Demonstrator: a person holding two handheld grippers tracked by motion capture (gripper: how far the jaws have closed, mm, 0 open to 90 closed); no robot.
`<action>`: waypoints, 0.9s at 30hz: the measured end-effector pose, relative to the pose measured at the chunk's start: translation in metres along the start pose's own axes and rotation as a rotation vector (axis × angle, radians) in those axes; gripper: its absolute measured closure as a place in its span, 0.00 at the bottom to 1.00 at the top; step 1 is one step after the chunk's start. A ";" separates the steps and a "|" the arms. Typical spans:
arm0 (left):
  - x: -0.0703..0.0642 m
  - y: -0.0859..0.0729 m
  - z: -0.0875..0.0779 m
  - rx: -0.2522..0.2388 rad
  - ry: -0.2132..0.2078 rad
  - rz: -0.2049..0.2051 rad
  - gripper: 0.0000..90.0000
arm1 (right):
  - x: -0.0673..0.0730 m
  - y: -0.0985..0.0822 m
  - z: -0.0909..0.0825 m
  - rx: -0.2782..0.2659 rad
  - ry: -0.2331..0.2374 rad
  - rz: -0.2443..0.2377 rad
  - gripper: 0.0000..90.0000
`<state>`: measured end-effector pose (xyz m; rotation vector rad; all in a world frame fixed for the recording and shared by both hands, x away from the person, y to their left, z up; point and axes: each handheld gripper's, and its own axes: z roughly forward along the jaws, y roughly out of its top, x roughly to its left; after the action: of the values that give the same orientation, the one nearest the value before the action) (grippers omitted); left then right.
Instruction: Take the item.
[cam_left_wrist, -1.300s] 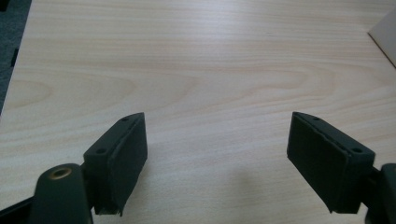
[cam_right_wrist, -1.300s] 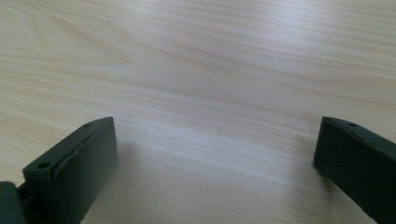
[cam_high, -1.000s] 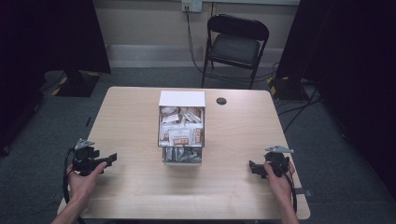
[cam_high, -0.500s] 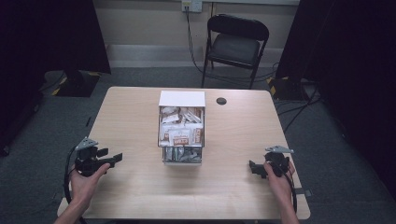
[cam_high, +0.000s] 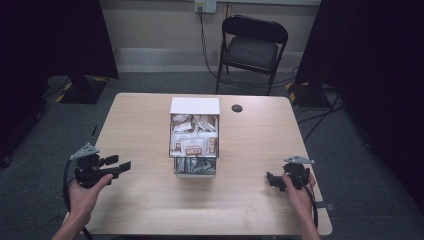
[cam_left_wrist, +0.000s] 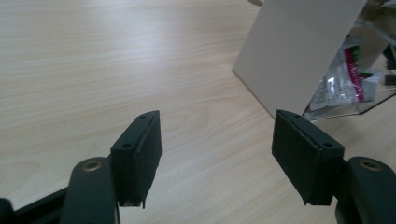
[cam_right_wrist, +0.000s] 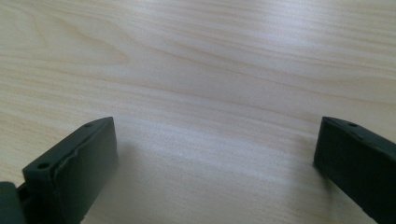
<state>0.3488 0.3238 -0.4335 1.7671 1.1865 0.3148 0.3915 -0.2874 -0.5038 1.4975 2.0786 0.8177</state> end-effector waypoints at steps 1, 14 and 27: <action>0.000 0.000 0.000 0.000 0.000 0.000 0.38 | 0.000 0.000 0.000 0.000 0.000 0.000 0.00; -0.016 0.032 -0.005 -0.046 -0.051 0.085 0.41 | 0.000 0.000 0.000 0.000 0.000 0.000 0.00; -0.044 0.057 0.011 -0.029 -0.196 0.157 0.46 | 0.000 0.000 0.000 0.001 0.000 0.000 0.00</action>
<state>0.3669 0.2768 -0.3806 1.8244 0.9026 0.2433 0.3917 -0.2874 -0.5038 1.4980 2.0791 0.8166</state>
